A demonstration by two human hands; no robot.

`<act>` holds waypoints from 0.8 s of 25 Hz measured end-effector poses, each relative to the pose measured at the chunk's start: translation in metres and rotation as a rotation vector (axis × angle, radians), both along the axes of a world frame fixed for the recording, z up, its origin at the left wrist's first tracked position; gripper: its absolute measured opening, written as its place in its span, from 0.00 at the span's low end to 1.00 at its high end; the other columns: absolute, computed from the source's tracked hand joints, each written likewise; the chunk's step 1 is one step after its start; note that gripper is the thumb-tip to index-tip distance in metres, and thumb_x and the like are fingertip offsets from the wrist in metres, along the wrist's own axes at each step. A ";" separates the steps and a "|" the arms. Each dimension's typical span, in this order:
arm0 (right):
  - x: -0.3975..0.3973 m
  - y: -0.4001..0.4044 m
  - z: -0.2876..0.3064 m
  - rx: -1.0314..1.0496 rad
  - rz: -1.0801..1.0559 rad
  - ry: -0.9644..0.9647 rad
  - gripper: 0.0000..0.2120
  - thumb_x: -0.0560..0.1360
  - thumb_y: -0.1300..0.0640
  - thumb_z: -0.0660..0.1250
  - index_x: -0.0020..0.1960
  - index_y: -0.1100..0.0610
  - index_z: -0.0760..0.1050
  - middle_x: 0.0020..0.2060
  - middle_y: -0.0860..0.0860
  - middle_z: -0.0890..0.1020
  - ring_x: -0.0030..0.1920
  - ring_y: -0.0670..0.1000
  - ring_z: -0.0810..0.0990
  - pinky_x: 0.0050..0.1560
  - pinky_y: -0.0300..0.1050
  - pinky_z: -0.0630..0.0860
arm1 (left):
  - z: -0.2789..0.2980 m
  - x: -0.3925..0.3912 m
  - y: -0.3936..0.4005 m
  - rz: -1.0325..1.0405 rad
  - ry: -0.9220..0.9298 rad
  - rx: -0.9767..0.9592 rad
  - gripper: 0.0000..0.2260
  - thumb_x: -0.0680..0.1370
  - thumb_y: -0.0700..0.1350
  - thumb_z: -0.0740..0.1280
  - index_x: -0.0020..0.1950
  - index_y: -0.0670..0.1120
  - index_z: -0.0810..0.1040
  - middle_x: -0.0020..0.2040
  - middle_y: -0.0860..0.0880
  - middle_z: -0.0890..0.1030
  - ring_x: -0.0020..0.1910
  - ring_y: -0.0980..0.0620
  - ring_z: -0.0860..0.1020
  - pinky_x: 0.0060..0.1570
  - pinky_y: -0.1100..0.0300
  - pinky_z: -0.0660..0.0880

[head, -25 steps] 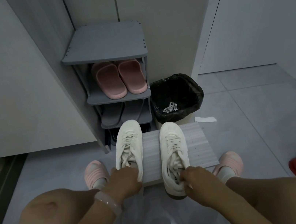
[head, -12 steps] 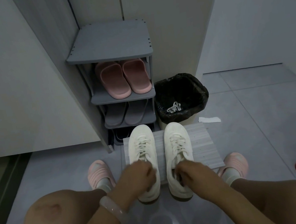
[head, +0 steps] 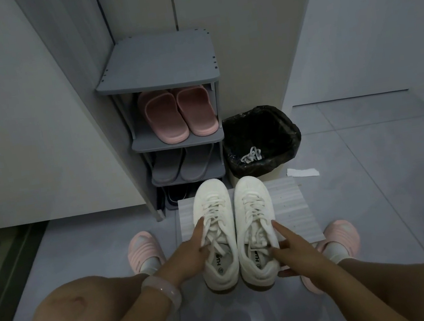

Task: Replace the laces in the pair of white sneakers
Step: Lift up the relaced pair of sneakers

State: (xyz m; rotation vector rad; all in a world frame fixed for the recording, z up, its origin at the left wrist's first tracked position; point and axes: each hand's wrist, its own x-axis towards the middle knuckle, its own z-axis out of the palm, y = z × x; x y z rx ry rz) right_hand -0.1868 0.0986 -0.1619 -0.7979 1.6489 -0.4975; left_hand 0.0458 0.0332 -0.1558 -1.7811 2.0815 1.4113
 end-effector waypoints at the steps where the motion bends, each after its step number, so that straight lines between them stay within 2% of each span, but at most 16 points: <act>1: -0.001 0.000 0.000 -0.001 0.006 -0.003 0.33 0.74 0.57 0.65 0.74 0.41 0.56 0.56 0.54 0.78 0.52 0.54 0.80 0.38 0.43 0.80 | 0.002 -0.001 0.001 0.023 0.048 0.028 0.29 0.82 0.45 0.54 0.75 0.57 0.38 0.64 0.40 0.73 0.50 0.48 0.76 0.48 0.61 0.73; 5: -0.001 0.002 0.002 -0.030 -0.006 -0.019 0.33 0.73 0.57 0.66 0.73 0.40 0.59 0.54 0.52 0.79 0.52 0.53 0.80 0.40 0.45 0.81 | 0.007 -0.003 0.007 0.227 0.250 0.103 0.31 0.78 0.41 0.61 0.75 0.61 0.51 0.62 0.45 0.75 0.52 0.49 0.78 0.43 0.61 0.79; 7: -0.001 0.004 0.008 -0.052 -0.016 -0.011 0.33 0.73 0.57 0.67 0.73 0.41 0.59 0.53 0.52 0.79 0.51 0.53 0.80 0.39 0.44 0.81 | 0.011 -0.001 0.008 0.295 0.314 0.127 0.32 0.76 0.38 0.63 0.73 0.62 0.56 0.57 0.46 0.78 0.53 0.49 0.79 0.46 0.57 0.80; 10: 0.000 0.002 0.032 -0.125 -0.014 0.023 0.33 0.73 0.55 0.68 0.73 0.42 0.59 0.53 0.52 0.79 0.48 0.52 0.81 0.40 0.45 0.82 | 0.033 0.001 0.003 0.286 0.325 0.047 0.32 0.74 0.37 0.64 0.72 0.62 0.59 0.55 0.47 0.80 0.53 0.48 0.80 0.52 0.49 0.79; 14: 0.005 0.000 0.106 -0.286 0.020 0.030 0.31 0.74 0.56 0.68 0.72 0.41 0.59 0.48 0.48 0.78 0.43 0.47 0.80 0.32 0.35 0.78 | 0.105 0.010 -0.002 0.286 0.378 -0.056 0.32 0.74 0.38 0.65 0.68 0.67 0.62 0.53 0.50 0.80 0.51 0.50 0.80 0.49 0.52 0.80; 16: 0.007 -0.004 0.149 -0.368 0.011 0.017 0.31 0.74 0.56 0.68 0.71 0.40 0.61 0.49 0.47 0.78 0.46 0.48 0.80 0.36 0.37 0.80 | 0.147 0.013 -0.005 0.263 0.420 -0.133 0.32 0.74 0.37 0.65 0.68 0.67 0.63 0.53 0.50 0.81 0.51 0.51 0.81 0.48 0.53 0.81; 20: 0.006 -0.040 0.222 -0.498 0.060 0.053 0.31 0.73 0.59 0.68 0.71 0.40 0.63 0.51 0.51 0.81 0.48 0.52 0.83 0.42 0.45 0.82 | 0.232 0.016 -0.030 0.328 0.440 -0.295 0.30 0.74 0.36 0.65 0.70 0.60 0.65 0.52 0.47 0.81 0.49 0.47 0.81 0.47 0.52 0.80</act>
